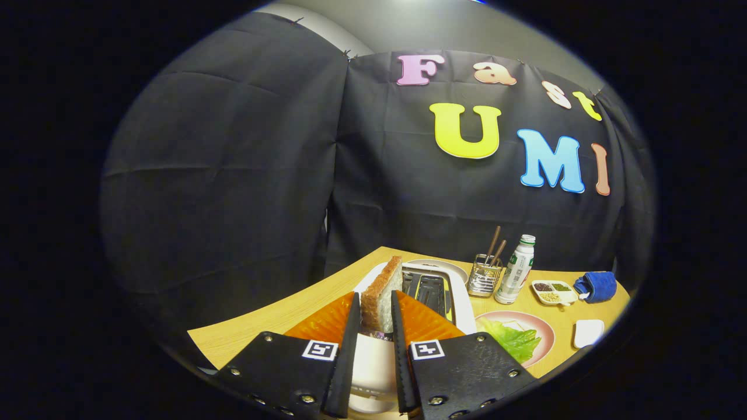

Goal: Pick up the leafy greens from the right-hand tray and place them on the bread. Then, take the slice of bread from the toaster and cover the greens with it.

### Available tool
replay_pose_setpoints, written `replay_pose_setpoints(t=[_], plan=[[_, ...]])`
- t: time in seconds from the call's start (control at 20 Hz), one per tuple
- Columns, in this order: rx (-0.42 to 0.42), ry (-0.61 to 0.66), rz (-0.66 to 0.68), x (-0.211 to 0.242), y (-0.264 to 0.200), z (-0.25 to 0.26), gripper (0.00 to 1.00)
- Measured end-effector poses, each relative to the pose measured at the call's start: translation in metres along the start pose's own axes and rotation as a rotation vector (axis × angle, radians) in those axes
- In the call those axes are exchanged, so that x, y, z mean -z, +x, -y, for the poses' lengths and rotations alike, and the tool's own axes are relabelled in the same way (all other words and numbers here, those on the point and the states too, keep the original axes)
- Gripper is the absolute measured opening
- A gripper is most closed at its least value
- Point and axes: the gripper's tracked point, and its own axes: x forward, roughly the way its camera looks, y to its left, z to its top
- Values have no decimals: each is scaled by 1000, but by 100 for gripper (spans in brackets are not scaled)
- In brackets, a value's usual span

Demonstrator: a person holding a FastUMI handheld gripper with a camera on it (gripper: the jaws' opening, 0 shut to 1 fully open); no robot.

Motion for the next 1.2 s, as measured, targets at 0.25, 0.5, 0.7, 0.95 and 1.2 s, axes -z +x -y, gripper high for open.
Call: replay_pose_setpoints(t=[0.25,0.5,0.7,0.95,1.2], plan=[[7,23,-7,-2,7,1,31],[5,20,-7,3,12,2,10],[-29,23,5,-1,9,7,6],[-48,44,100,-43,-8,14,6],[-76,71,163,-78,-33,20,6]])
